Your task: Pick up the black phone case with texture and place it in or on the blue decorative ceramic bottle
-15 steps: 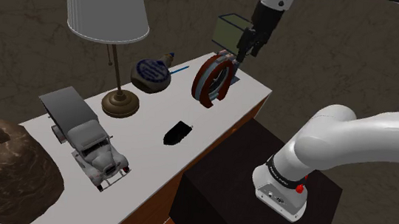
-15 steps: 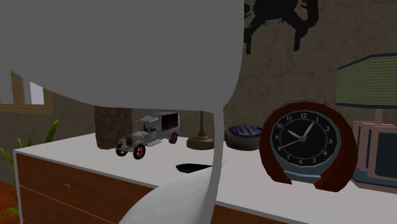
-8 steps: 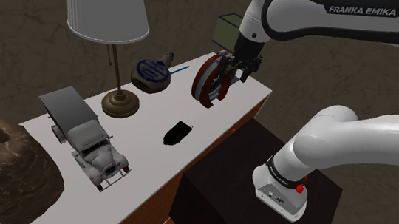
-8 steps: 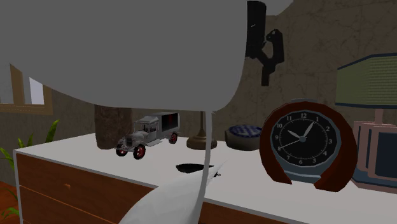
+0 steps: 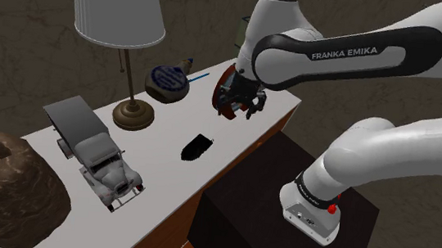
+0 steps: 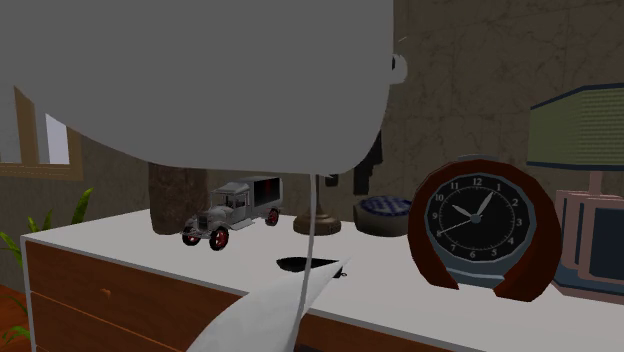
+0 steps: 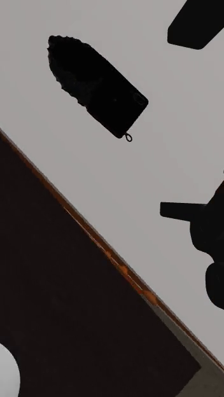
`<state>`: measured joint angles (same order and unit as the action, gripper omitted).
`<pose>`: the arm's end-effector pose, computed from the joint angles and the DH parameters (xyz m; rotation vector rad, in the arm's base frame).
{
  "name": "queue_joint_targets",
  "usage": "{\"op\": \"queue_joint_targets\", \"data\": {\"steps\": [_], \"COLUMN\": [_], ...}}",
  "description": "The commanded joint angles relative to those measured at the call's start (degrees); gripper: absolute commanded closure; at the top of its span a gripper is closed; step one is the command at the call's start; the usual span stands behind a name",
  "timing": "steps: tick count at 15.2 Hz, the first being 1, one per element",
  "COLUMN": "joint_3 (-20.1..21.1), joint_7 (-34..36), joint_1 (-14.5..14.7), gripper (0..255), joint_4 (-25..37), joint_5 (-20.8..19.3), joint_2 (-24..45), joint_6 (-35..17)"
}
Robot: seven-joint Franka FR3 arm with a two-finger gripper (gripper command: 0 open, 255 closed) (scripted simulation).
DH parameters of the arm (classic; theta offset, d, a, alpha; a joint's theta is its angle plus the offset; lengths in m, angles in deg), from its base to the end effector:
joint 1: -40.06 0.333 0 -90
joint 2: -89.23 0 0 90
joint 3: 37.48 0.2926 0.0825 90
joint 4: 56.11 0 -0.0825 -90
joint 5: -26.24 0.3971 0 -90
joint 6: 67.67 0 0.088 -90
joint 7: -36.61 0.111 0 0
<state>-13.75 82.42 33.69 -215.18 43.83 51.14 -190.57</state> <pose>0.3483 0.0988 0.3548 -2.9152 1.1388 -0.0115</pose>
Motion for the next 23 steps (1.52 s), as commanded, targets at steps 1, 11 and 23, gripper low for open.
{"op": "queue_joint_targets", "data": {"steps": [1, 11, 23], "joint_3": [4.00, 24.26, 24.38], "joint_7": [7.49, 48.22, 59.09], "joint_1": [-1.05, -15.97, -18.64], "gripper": [0, 0, 0], "joint_4": [-0.33, 5.71, 5.22], "joint_5": [1.91, -7.78, -22.93], "joint_2": [3.73, 30.86, 40.79], "joint_6": [-4.49, -25.21, -32.65]}}
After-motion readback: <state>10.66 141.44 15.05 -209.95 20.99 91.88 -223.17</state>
